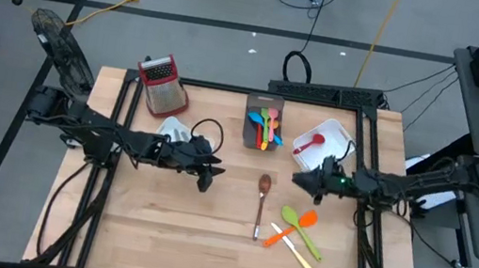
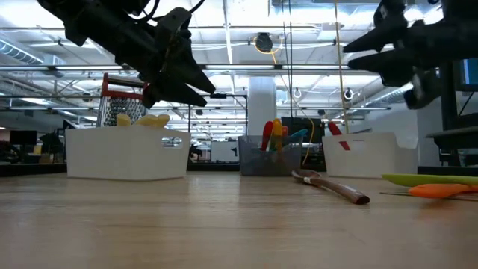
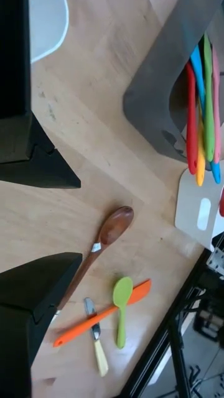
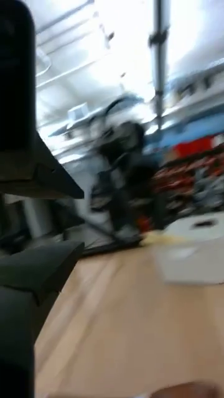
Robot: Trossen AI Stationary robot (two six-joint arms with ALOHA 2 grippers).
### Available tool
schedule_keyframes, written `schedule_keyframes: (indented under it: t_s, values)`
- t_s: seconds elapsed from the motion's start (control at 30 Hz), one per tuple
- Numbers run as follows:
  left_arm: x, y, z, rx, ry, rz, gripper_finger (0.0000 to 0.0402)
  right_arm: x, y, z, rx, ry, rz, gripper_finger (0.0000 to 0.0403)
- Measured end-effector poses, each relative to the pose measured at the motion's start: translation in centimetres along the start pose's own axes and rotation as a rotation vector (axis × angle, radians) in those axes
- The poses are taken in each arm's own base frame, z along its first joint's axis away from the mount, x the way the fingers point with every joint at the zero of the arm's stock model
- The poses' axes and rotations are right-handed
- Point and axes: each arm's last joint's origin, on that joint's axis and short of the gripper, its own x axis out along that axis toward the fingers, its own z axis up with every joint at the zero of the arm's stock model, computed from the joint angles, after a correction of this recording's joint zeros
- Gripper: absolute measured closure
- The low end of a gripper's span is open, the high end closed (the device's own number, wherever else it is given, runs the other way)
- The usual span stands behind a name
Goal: Pick & Place Kitchen Items
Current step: Put the green slotted spoon into the right white bin
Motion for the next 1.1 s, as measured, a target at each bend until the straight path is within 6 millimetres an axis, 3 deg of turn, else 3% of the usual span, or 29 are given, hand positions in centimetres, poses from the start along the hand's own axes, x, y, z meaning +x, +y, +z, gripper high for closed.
schedule_keyframes:
  t_s: [0.23,0.53,0.83,0.97,1.1]
  values:
    - [0.0,0.0,0.0,-0.085,-0.004,0.002,0.0220,-0.6,-1.6,-1.8,-0.102,0.256,-0.174,0.0334]
    - [0.0,0.0,0.2,-0.205,-0.015,-0.006,0.0220,-1.6,-3.3,-3.4,-0.366,0.443,-0.281,0.0396]
    - [0.0,-0.3,0.4,-0.246,-0.041,-0.029,0.0220,-2.4,-4.8,-3.4,-0.605,0.515,-0.398,0.0402]
    - [-0.1,-0.6,0.8,-0.235,-0.076,-0.059,0.0220,-2.6,-3.9,-3.8,-0.727,0.525,-0.465,0.0402]
    - [-0.5,-1.9,1.0,-0.035,-0.144,-0.135,0.0220,-2.9,-1.9,-4.2,-0.853,0.516,-0.584,0.0402]
